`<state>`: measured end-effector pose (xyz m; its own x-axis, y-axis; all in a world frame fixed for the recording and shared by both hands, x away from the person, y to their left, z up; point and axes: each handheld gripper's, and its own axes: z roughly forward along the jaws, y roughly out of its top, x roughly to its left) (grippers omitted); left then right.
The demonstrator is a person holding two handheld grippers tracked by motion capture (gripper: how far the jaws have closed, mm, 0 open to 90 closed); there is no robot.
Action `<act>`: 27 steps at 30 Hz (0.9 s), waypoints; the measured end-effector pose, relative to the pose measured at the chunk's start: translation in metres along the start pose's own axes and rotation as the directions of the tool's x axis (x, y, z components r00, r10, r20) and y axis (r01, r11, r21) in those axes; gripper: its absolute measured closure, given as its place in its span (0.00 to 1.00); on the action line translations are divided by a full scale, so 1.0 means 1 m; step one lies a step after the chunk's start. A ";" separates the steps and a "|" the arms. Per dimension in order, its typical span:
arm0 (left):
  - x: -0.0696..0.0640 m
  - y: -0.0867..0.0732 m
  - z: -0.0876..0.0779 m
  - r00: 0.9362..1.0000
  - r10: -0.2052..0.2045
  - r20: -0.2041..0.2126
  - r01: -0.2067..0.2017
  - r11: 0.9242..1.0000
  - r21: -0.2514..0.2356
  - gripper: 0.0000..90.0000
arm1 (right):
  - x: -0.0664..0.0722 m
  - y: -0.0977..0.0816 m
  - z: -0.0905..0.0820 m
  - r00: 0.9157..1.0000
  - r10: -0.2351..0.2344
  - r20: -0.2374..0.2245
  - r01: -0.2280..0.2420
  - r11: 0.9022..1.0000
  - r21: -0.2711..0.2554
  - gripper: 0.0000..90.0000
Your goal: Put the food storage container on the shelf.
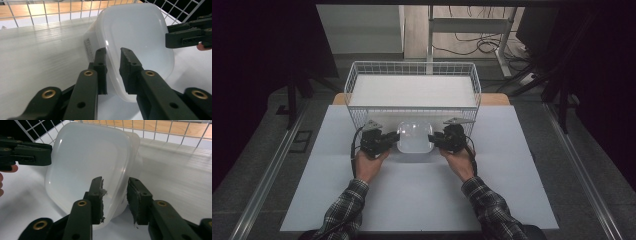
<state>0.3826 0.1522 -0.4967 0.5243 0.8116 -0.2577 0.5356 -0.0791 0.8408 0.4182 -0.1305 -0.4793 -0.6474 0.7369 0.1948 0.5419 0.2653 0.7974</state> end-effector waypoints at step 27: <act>-0.014 0.003 -0.009 0.998 0.039 -0.048 -0.043 0.996 -0.079 0.37 | 0.002 0.008 -0.013 0.999 -0.049 0.018 0.050 0.995 -0.087 0.67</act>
<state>0.3710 0.1454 -0.4860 0.5126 0.8346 -0.2017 0.4587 -0.0676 0.8860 0.4146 -0.1353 -0.4651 -0.6635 0.7340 0.1452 0.4599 0.2470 0.8529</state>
